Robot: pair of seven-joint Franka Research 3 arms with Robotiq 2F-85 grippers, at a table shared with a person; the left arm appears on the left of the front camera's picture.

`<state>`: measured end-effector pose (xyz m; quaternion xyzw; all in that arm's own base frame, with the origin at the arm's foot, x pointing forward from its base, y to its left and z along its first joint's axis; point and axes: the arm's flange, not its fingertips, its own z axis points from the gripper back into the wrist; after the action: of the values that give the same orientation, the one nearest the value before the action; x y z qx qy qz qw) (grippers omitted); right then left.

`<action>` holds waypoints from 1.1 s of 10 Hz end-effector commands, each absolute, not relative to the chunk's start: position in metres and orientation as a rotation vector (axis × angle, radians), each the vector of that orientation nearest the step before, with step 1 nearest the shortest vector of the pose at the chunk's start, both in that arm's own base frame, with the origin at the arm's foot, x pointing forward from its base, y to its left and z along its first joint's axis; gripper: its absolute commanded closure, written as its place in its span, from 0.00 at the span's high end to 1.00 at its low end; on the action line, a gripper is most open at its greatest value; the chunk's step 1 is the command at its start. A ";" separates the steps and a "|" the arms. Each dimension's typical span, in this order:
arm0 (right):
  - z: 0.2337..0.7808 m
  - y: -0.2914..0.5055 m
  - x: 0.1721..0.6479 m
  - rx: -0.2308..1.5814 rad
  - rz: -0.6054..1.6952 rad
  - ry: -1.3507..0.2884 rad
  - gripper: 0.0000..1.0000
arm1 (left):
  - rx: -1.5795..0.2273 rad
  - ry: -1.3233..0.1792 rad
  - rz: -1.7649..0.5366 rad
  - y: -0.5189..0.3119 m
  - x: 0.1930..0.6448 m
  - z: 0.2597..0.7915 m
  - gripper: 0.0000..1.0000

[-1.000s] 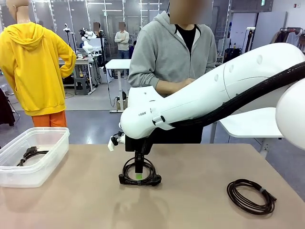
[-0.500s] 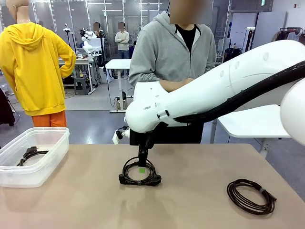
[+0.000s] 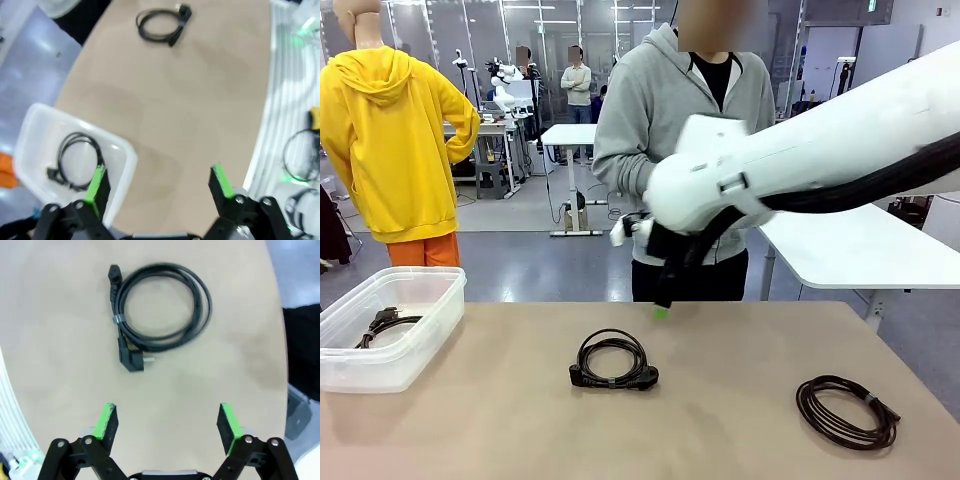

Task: Organize and store the cables.
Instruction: Place the Power Cable into the Organizing box.

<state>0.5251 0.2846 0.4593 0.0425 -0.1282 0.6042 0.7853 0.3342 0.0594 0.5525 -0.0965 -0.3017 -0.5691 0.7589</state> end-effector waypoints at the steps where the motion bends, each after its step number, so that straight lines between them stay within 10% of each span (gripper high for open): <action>1: 0.472 0.223 0.476 0.130 1.266 -0.395 1.00 | -0.226 -0.545 -1.305 0.017 0.346 0.560 1.00; 11: 0.495 0.137 0.439 0.179 1.147 -0.480 1.00 | -0.266 -0.471 -1.378 -0.068 0.345 0.541 1.00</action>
<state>0.4394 0.1373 0.4931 0.0832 -0.2296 0.5384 0.8065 0.3460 -0.0676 0.5399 -0.1308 -0.2147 -0.6248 0.7392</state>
